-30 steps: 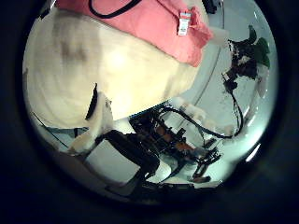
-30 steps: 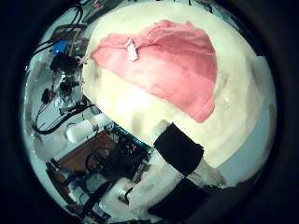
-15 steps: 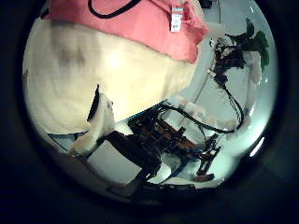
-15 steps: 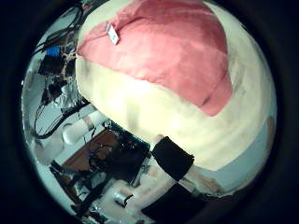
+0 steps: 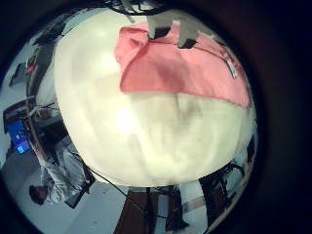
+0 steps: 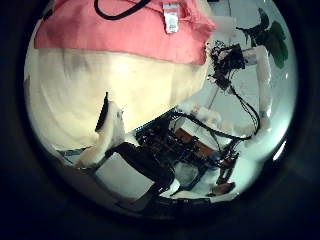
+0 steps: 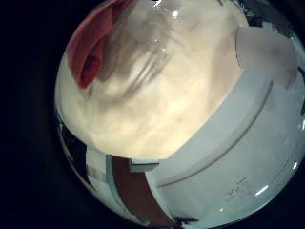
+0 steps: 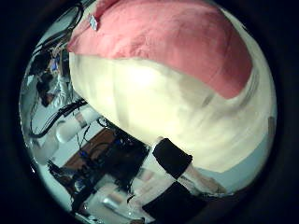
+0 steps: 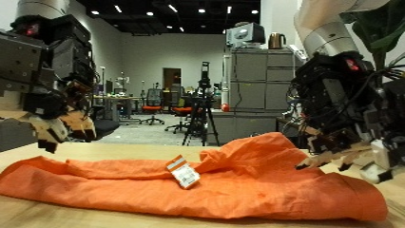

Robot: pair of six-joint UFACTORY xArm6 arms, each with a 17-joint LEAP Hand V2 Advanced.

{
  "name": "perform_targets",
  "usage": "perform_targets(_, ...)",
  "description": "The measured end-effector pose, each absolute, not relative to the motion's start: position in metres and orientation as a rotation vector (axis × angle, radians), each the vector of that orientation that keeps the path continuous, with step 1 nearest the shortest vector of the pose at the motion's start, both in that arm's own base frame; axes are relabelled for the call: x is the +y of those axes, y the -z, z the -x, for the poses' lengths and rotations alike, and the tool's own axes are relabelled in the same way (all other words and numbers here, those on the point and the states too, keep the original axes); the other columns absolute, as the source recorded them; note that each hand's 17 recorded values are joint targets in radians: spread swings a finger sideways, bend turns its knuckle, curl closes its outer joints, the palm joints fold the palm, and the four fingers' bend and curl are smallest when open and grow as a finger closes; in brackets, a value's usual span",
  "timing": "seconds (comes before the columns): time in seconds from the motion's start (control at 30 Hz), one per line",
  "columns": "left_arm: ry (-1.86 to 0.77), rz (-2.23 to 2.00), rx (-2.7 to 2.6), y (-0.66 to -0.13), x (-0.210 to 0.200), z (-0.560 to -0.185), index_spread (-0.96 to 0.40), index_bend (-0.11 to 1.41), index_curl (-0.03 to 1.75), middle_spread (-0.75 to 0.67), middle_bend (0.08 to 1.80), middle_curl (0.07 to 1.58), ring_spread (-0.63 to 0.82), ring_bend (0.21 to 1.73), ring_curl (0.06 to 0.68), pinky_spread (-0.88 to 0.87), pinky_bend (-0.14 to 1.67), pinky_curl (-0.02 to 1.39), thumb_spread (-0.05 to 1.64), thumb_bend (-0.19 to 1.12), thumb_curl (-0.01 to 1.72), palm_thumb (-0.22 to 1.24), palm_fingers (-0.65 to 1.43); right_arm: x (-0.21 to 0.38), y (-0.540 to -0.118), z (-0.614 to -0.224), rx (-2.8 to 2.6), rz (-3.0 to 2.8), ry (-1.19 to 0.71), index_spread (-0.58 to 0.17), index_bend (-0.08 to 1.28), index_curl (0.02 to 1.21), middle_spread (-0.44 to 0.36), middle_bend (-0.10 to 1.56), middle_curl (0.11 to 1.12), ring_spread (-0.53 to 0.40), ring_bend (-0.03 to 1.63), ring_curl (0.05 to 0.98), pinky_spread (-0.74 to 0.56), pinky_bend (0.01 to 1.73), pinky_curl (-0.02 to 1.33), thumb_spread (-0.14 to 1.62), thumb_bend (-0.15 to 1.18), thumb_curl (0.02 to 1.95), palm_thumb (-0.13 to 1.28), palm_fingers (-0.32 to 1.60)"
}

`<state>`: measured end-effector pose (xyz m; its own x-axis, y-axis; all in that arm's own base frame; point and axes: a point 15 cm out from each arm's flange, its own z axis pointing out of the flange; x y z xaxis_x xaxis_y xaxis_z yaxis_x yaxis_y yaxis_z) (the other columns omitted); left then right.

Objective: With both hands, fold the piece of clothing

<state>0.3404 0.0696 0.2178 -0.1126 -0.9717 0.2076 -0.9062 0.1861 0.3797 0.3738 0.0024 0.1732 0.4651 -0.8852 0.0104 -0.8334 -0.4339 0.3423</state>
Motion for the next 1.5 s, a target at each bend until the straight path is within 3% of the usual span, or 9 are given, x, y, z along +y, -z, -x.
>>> perform_targets(0.3,0.230,-1.753,-2.070,-0.216,0.063,-0.342,0.17,0.15,0.26,0.35,0.17,0.23,0.54,0.41,0.229,0.49,0.31,0.32,1.17,-0.02,0.40,0.63,-0.06,0.023,-0.185,-0.395,-1.437,-2.490,0.165,-0.375,0.16,0.29,-0.015,0.18,0.30,0.156,0.25,0.265,0.26,0.32,0.33,1.21,-0.02,0.34,0.55,0.05)
perform_targets(0.8,0.243,-1.729,-2.064,-0.205,0.060,-0.356,0.17,0.15,0.26,0.35,0.17,0.23,0.54,0.42,0.229,0.49,0.30,0.32,1.18,-0.02,0.40,0.62,-0.06,0.001,-0.142,-0.386,-1.399,-2.404,0.257,-0.372,0.17,0.29,-0.002,0.18,0.29,0.172,0.24,0.265,0.26,0.34,0.33,1.13,-0.02,0.35,0.52,0.00)
perform_targets(1.17,0.253,-1.728,-2.053,-0.199,0.063,-0.360,0.17,0.15,0.26,0.35,0.17,0.23,0.54,0.42,0.229,0.49,0.30,0.32,1.19,-0.02,0.39,0.61,-0.06,-0.005,-0.114,-0.377,-1.380,-2.351,0.324,-0.372,0.16,0.29,-0.005,0.19,0.29,0.169,0.23,0.268,0.26,0.33,0.33,1.06,-0.02,0.37,0.59,0.02)
perform_targets(1.3,0.263,-1.736,-2.039,-0.196,0.067,-0.360,0.17,0.15,0.26,0.35,0.17,0.23,0.54,0.42,0.228,0.49,0.30,0.32,1.19,-0.02,0.39,0.61,-0.06,-0.006,-0.116,-0.382,-1.378,-2.359,0.292,-0.356,0.17,0.29,-0.015,0.21,0.31,0.155,0.26,0.270,0.25,0.30,0.32,1.04,-0.01,0.38,0.66,0.10)
perform_targets(1.5,0.277,-1.743,-2.016,-0.189,0.074,-0.361,0.17,0.15,0.26,0.35,0.17,0.23,0.54,0.41,0.228,0.49,0.30,0.32,1.19,-0.02,0.39,0.61,-0.06,-0.003,-0.130,-0.400,-1.404,-2.417,0.200,-0.317,0.19,0.31,-0.054,0.29,0.34,0.026,0.36,0.287,0.12,0.24,0.29,1.00,-0.01,0.42,0.78,0.39)
